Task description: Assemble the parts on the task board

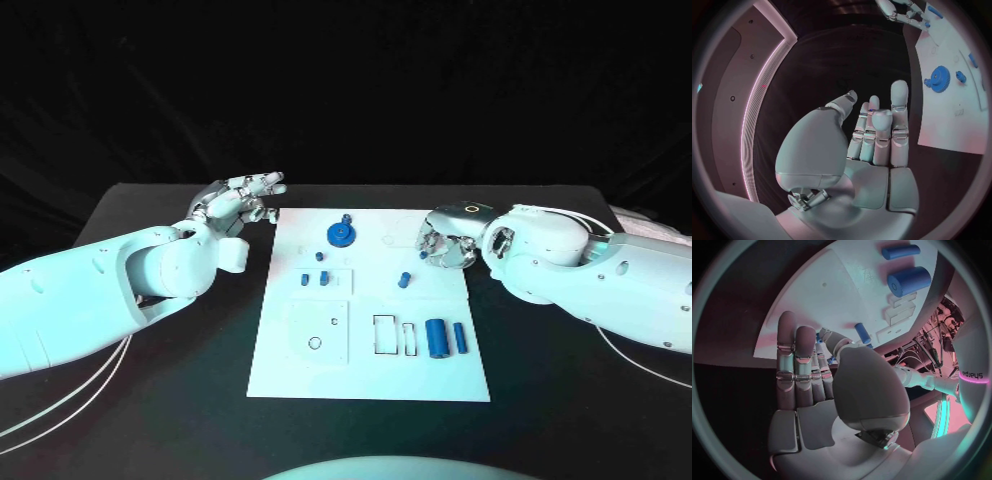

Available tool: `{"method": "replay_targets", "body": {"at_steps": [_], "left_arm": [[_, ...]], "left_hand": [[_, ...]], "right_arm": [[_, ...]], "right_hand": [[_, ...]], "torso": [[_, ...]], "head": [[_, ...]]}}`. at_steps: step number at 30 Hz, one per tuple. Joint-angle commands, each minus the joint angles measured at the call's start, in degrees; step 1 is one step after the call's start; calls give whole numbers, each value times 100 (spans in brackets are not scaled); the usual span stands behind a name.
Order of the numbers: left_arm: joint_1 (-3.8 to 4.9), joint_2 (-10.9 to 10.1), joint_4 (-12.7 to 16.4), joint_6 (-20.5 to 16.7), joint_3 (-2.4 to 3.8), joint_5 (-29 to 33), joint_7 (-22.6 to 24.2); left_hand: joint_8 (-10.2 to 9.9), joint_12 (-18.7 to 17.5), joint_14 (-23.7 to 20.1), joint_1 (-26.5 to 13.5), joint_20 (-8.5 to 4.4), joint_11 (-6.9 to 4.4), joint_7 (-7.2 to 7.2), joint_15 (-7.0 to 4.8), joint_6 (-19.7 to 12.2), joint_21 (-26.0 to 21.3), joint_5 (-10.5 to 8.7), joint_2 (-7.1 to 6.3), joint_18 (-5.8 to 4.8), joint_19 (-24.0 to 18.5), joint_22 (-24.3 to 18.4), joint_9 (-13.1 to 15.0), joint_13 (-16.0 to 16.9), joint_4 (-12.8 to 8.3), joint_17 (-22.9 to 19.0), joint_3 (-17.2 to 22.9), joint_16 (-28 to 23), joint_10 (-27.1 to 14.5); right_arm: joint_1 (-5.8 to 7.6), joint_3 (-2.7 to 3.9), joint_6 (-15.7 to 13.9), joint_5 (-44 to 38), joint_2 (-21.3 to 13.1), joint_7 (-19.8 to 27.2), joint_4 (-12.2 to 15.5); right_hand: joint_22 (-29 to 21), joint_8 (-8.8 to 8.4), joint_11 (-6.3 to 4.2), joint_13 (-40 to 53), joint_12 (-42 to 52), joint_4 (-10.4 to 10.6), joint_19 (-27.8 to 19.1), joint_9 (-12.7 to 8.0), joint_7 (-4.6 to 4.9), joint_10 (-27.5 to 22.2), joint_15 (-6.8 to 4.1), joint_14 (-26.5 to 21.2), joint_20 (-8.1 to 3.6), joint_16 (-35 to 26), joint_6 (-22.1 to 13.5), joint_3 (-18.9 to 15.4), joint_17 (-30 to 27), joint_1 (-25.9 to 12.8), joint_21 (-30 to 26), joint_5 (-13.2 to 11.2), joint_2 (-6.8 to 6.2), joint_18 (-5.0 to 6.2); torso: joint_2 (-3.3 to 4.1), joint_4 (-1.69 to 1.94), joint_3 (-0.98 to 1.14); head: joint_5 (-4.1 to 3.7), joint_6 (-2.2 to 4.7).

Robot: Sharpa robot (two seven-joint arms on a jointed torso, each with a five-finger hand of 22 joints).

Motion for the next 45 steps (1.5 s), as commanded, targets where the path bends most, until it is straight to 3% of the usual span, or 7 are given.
{"method": "replay_targets", "body": {"at_steps": [1,12,18,25,30,38,45], "left_arm": [[-2,-11,45,148,4,273,210],[-2,-15,104,162,4,203,164],[-2,-15,117,150,4,170,133],[-2,-15,126,94,4,8,88],[-2,-16,128,89,4,-58,71],[-2,-16,121,80,4,-105,19],[-2,-15,98,69,4,-115,-9]], "left_hand": [[15,24,-30,12,0,-8,3,0,-22,-35,-19,44,77,-51,-9,6,9,-6,-6,-38,-16,-50],[29,66,-42,88,0,-8,6,-1,-21,-85,-12,96,82,-43,-45,7,20,-40,-28,-80,-6,-83],[36,90,-48,140,-1,-8,8,-2,-24,-106,-8,131,84,-36,-61,6,25,-66,-42,-90,-1,-103],[47,132,-61,296,-8,-11,12,-8,-32,-155,1,218,90,-24,-94,4,30,-153,-73,-49,7,-140],[50,148,-65,335,-9,-10,14,-7,-36,-168,2,228,90,-20,-103,3,32,-181,-82,-42,11,-152],[56,168,-71,389,-11,-9,17,-9,-38,-180,18,248,91,-14,-111,3,33,-220,-98,-25,14,-168],[57,185,-93,465,-15,-1,27,-8,-53,-239,130,278,98,-22,-142,-1,29,-280,-138,28,6,-202]], "right_arm": [[-24,0,192,-297,27,-69,-21],[-86,0,263,-279,124,-19,-103],[-114,0,318,-272,168,-2,-148],[-159,0,335,-339,212,-45,-182],[-178,1,123,-425,218,-90,-166],[-190,4,-470,-391,129,-49,-33],[-171,38,-785,-343,-25,-44,154]], "right_hand": [[79,-7,-9,-3,-6,-3,-58,10,-9,-28,-25,101,7,116,48,59,120,1,91,-19,-36,-14],[601,11,-29,0,3,-19,-117,21,-16,27,-35,109,19,496,143,252,511,-13,609,-47,34,-51],[1524,70,-76,14,39,-67,5,59,-54,232,-81,219,25,1162,362,458,1213,26,1462,-244,178,-168],[2377,111,-124,25,28,-169,61,120,-95,464,-122,271,13,1846,574,564,1915,-1,2265,-262,221,-263],[2904,116,-144,29,-5,-250,60,176,-114,590,-148,243,7,2100,667,612,2149,-17,2753,-295,287,-325],[3121,56,-128,9,-41,-317,-7,197,-81,519,-114,199,21,2177,631,669,2193,-50,2964,-290,277,-341],[3224,37,-117,8,-35,-329,-20,205,-70,497,-108,197,35,2243,625,701,2260,-71,3058,-280,277,-352]], "torso": [[3,4,7],[-3,-5,9],[1,-7,10],[-4,-2,6],[-9,-5,5],[-12,-8,8],[-10,-15,7]], "head": [[-2,-11],[-10,-40],[-20,-44],[-22,-63],[-25,-67],[-35,-51],[-47,-28]]}}
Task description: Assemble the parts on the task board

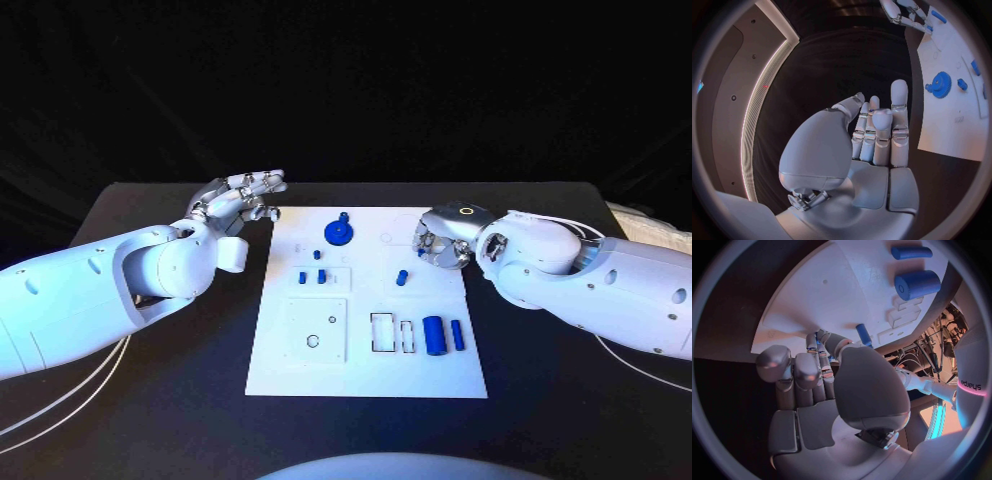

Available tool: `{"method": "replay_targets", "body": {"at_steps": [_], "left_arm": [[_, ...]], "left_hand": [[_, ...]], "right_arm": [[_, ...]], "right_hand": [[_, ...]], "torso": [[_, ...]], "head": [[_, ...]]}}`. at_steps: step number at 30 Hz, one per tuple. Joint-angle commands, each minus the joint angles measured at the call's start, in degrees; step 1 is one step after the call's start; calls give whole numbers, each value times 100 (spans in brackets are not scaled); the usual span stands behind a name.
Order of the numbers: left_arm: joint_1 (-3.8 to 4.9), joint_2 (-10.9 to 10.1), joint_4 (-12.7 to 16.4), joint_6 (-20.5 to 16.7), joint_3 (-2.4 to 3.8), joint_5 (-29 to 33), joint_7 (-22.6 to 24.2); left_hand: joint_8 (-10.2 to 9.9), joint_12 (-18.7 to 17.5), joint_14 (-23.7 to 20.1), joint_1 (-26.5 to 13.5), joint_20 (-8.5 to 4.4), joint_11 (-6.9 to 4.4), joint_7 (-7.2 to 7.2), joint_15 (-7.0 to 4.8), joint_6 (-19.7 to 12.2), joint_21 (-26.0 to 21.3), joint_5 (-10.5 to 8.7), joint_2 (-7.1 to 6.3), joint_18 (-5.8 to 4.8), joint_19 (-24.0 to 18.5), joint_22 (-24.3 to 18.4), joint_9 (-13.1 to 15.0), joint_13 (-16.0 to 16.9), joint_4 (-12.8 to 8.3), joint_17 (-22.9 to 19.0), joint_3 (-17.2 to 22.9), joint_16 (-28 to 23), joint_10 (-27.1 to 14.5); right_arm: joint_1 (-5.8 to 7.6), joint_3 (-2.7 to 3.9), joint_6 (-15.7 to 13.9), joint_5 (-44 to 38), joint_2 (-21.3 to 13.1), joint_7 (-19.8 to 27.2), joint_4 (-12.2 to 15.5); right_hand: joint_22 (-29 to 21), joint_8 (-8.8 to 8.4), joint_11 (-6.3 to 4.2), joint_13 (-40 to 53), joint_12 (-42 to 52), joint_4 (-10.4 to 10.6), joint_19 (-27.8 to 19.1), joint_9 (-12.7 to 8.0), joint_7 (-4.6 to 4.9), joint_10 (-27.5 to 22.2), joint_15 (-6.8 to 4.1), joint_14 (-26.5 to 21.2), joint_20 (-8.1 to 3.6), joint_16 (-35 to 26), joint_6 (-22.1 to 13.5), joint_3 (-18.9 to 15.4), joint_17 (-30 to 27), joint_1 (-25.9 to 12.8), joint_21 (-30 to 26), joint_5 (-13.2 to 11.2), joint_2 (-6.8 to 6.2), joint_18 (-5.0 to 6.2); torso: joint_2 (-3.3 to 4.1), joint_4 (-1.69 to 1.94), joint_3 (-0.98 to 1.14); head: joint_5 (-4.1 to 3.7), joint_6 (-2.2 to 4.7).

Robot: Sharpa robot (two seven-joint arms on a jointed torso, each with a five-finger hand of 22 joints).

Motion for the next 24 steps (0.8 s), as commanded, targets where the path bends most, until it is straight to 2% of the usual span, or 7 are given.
{"method": "replay_targets", "body": {"at_steps": [1,6,12,17,19,24], "left_arm": [[1,4,-6,27,4,-66,-22],[1,13,-37,5,4,-68,-44],[1,23,-48,12,4,-73,-63],[0,30,-52,24,4,-82,-74],[0,32,-52,29,4,-84,-75],[0,43,-33,44,4,-92,-81]], "left_hand": [[27,32,-35,62,-15,-9,-1,12,-25,-29,30,-7,99,-25,-11,-2,3,-33,-13,1,5,-34],[28,41,-41,79,-15,-7,2,13,-31,-38,45,-3,100,-26,-15,-3,2,-52,-21,16,7,-44],[25,43,-46,83,-15,-4,6,14,-39,-50,48,-7,101,-29,-22,-5,1,-59,-31,19,4,-52],[22,45,-49,83,-14,-1,9,16,-46,-59,49,-9,102,-31,-26,-6,0,-63,-37,21,3,-59],[22,45,-49,83,-14,-1,9,16,-46,-59,49,-9,102,-31,-26,-6,0,-63,-37,21,3,-59],[22,45,-49,83,-14,-1,9,16,-46,-59,49,-9,102,-31,-26,-6,0,-63,-37,21,3,-59]], "right_arm": [[13,21,-339,12,-50,27,112],[58,51,-446,31,-135,-7,236],[74,61,-472,92,-173,-1,509],[48,63,-477,138,-136,34,843],[30,64,-468,152,-83,54,977],[-16,60,-387,157,144,96,1212]], "right_hand": [[29,9,3,4,-1,-23,-52,3,22,-35,13,197,3,25,1,17,22,-19,37,22,39,-85],[87,3,1,7,4,-55,-67,14,26,-25,10,195,8,66,13,53,54,-9,97,31,37,-86],[123,0,3,7,4,-63,-69,18,30,-24,10,197,10,96,16,62,86,-15,130,34,31,-89],[155,-4,6,7,3,-67,-70,21,36,-25,7,197,10,119,16,71,109,-20,160,38,31,-91],[161,-5,7,7,3,-69,-71,22,38,-25,7,197,10,123,16,73,114,-22,165,39,30,-92],[178,-10,10,6,2,-74,-77,25,44,-28,6,196,11,140,13,84,128,-26,185,47,34,-92]], "torso": [[3,-6,1],[-2,-7,6],[8,2,6],[8,3,5],[10,3,0],[9,11,-13]], "head": [[-9,13],[-27,12],[2,8],[42,-4],[95,-8],[165,-46]]}}
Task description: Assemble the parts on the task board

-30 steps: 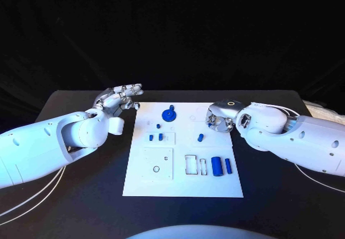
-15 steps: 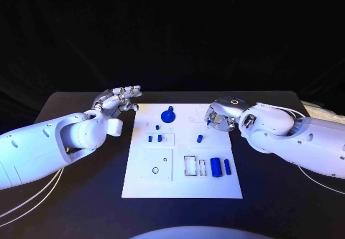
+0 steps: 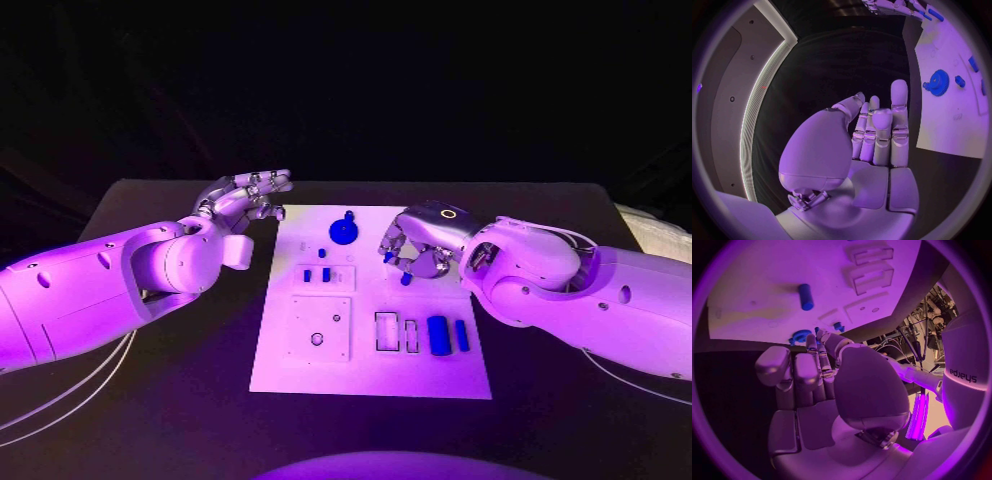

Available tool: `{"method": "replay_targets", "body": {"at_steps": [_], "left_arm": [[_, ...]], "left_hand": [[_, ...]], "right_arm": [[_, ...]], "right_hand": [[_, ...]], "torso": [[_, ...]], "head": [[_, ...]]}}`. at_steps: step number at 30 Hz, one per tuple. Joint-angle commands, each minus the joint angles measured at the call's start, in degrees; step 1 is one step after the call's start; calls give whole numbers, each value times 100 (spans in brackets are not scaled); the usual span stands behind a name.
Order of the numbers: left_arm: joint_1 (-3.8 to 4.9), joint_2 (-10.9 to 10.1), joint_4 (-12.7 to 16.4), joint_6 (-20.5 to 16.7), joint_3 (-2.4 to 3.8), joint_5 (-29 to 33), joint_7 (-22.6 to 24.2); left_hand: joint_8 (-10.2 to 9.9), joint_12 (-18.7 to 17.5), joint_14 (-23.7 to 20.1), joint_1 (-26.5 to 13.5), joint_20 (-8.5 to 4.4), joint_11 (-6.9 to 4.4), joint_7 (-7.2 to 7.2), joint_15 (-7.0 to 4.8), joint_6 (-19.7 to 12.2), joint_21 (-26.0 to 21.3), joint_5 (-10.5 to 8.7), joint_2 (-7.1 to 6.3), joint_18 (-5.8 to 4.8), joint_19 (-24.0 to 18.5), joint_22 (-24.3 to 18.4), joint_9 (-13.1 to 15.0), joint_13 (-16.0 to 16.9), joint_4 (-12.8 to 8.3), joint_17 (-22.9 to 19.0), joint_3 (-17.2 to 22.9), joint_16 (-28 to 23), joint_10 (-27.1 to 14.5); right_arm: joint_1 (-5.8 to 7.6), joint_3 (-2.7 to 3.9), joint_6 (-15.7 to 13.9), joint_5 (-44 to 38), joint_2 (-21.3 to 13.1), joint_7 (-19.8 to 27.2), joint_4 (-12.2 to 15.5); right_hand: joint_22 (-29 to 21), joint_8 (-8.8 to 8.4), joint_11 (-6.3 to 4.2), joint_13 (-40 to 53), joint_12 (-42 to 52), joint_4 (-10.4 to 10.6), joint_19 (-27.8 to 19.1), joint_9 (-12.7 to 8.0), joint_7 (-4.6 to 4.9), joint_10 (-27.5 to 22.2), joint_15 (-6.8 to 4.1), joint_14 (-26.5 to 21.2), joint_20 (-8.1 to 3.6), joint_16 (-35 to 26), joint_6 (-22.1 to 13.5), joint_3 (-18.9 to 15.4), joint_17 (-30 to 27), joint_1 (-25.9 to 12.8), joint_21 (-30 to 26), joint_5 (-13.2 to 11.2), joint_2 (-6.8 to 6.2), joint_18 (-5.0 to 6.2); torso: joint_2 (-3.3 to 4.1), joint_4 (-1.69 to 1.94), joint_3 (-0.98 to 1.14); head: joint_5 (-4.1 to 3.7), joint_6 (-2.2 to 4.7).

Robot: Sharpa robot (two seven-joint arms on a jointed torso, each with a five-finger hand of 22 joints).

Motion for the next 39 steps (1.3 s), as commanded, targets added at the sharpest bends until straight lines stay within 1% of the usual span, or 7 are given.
{"method": "replay_targets", "body": {"at_steps": [1,6,11,16,25,35,39], "left_arm": [[0,21,29,58,4,-46,2],[0,31,56,68,4,-53,-3],[0,31,98,71,4,-58,-8],[0,19,149,55,4,-63,-7],[1,11,203,48,5,-83,-11],[1,10,202,47,5,-88,-15],[1,9,200,50,5,-88,-18]], "left_hand": [[22,19,-46,61,-14,-1,10,13,-46,-37,27,13,102,-31,-10,-6,1,-41,-5,-1,3,-59],[22,19,-46,61,-14,-1,10,13,-46,-37,27,13,102,-31,-10,-6,1,-41,-5,-1,3,-59],[22,19,-46,61,-14,-1,10,13,-46,-37,27,13,102,-31,-10,-6,1,-41,-5,-1,3,-59],[20,22,-51,62,-13,3,14,15,-54,-42,28,13,102,-32,-12,-8,0,-47,-14,3,1,-67],[16,25,-52,61,-13,6,18,17,-64,-45,28,9,101,-33,-13,-9,0,-51,-14,4,3,-73],[12,28,-54,57,-12,9,22,20,-74,-46,28,6,100,-33,-13,-10,-1,-53,-19,5,3,-79],[12,28,-54,57,-12,9,22,20,-74,-46,28,6,100,-33,-13,-10,-1,-53,-19,5,3,-79]], "right_arm": [[-37,-3,47,2,137,84,111],[-148,-23,132,-58,405,132,155],[-344,-48,247,-75,651,192,70],[-478,-62,395,-81,767,186,-19],[-577,-72,570,-106,841,134,-131],[-613,-75,636,-200,880,108,-103],[-626,-77,633,-241,905,106,-124]], "right_hand": [[14,18,10,5,14,-12,-37,10,41,-29,6,196,12,26,19,24,14,-26,22,34,38,-93],[19,17,11,5,13,-15,-41,11,43,-30,5,195,12,34,19,30,21,-26,29,41,41,-92],[37,13,14,5,13,-24,-51,15,48,-33,6,192,13,51,16,40,33,-32,49,64,46,-92],[42,10,16,4,12,-30,-56,16,51,-37,7,190,13,54,11,42,34,-34,55,73,44,-91],[54,8,20,4,12,-30,-61,18,54,-41,10,191,13,72,9,42,54,-44,68,79,46,-92],[59,10,19,5,14,-31,-64,20,54,-38,10,191,13,83,12,42,64,-48,73,80,48,-91],[59,10,19,5,14,-31,-64,20,54,-38,10,191,13,83,12,42,64,-48,73,80,48,-91]], "torso": [[2,10,-15],[2,8,-18],[8,13,-17],[8,4,-12],[-1,2,-3],[0,-1,0],[1,0,-4]], "head": [[68,-35],[157,-63],[228,-101],[277,-154],[323,-210],[339,-227],[342,-234]]}}
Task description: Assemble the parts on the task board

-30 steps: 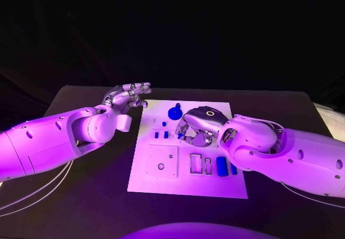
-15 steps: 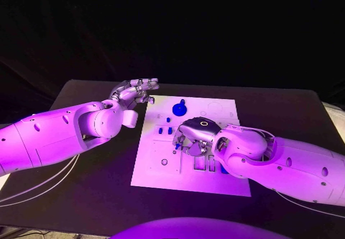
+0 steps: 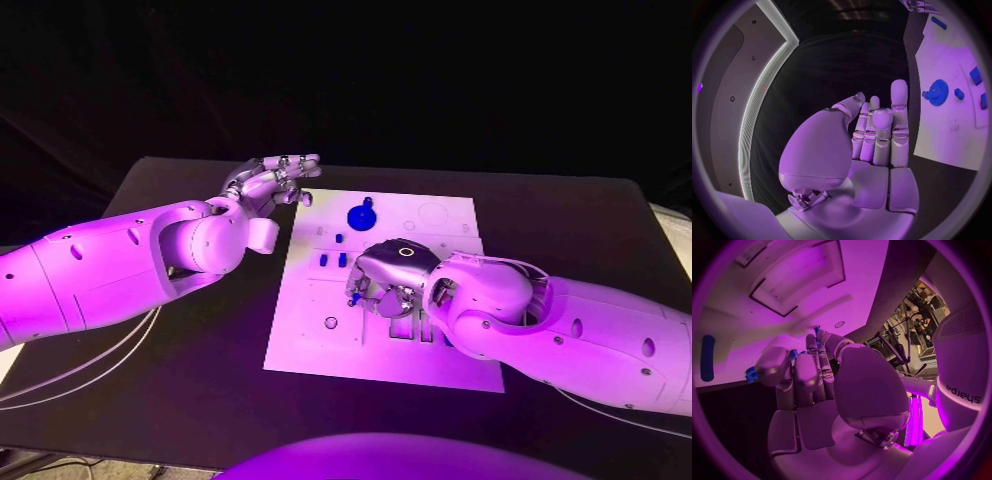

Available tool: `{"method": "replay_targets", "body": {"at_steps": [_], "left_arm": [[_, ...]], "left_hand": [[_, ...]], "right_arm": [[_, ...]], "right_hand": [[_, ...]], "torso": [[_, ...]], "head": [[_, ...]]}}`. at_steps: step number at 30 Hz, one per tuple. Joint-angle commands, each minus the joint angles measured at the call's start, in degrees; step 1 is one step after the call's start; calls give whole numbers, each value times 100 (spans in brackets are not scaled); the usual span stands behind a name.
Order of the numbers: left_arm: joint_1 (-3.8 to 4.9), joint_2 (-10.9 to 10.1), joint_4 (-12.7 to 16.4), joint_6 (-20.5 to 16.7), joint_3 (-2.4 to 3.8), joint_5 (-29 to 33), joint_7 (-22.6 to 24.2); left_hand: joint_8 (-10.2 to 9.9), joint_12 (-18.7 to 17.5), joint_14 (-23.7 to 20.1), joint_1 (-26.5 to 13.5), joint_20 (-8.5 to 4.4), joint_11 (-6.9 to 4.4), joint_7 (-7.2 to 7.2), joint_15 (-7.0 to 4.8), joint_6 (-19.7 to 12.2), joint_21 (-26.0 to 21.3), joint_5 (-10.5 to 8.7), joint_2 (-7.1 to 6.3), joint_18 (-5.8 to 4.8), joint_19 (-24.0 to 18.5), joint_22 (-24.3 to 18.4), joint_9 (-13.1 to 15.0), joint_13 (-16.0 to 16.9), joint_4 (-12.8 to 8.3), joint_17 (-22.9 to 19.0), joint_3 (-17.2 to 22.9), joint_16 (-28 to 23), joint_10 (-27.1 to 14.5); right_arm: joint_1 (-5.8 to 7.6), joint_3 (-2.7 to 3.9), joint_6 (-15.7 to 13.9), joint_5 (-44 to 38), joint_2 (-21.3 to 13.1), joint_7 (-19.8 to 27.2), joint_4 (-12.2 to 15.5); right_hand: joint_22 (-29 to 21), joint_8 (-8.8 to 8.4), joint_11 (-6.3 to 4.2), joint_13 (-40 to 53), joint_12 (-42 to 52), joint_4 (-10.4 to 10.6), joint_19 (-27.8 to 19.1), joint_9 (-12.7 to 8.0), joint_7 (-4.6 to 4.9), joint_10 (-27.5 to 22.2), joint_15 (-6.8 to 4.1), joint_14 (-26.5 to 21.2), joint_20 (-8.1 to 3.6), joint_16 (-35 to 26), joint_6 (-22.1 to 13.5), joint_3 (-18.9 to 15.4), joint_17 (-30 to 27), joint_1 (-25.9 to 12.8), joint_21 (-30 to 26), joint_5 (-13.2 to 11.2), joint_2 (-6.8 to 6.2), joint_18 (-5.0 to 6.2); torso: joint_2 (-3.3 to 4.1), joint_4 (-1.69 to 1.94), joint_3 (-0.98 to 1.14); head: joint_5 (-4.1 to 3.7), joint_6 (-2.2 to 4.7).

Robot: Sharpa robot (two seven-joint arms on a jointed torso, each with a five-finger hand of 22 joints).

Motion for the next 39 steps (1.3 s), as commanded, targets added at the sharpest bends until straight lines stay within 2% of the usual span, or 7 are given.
{"method": "replay_targets", "body": {"at_steps": [1,23,33,37,39], "left_arm": [[2,4,12,49,4,-32,19],[2,-10,12,85,5,-32,-6],[2,-12,12,92,5,-35,-22],[2,-10,11,93,5,-36,-25],[3,-10,10,93,5,-36,-28]], "left_hand": [[12,28,-46,57,-12,9,1,10,-53,-23,29,6,101,-33,-9,-5,1,-36,-5,-13,3,-38],[8,31,-46,53,-10,12,5,13,-63,-26,29,4,100,-33,-11,-6,0,-38,-4,-13,7,-45],[5,35,-54,48,-8,16,9,16,-73,-28,29,3,99,-33,-11,-7,-1,-40,-24,-11,0,-53],[5,35,-54,48,-8,16,9,16,-73,-28,29,3,99,-33,-11,-7,-1,-40,-24,-11,0,-53],[5,35,-54,48,-8,16,9,16,-73,-28,29,3,99,-33,-11,-7,-1,-40,-24,-11,0,-53]], "right_arm": [[-15,-3,110,-159,22,-7,-11],[-88,-8,119,-436,197,-79,-214],[-100,-12,264,-384,243,-39,-267],[-101,-18,372,-326,258,-37,-296],[-102,-21,399,-299,257,-53,-318]], "right_hand": [[5,22,9,9,22,-17,-44,-3,11,-28,10,191,-7,24,15,28,5,-23,25,37,24,-92],[22,25,8,11,26,-25,-52,3,10,-20,10,189,-8,35,20,30,12,-27,42,50,30,-92],[36,30,5,14,31,-32,-66,12,7,-4,8,185,-7,45,32,20,14,-50,60,58,24,-91],[35,9,17,7,13,-6,-99,12,15,-48,22,171,2,43,-9,-35,-3,-143,67,65,-23,-89],[40,-27,61,-10,0,76,-126,-30,72,-222,73,165,29,71,-202,-144,20,-324,78,174,-142,-91]], "torso": [[1,0,-4],[-2,-3,-4],[0,-1,-5],[1,-1,-3],[-3,-5,-3]], "head": [[4,-8],[10,-15],[5,-22],[8,-27],[7,-37]]}}
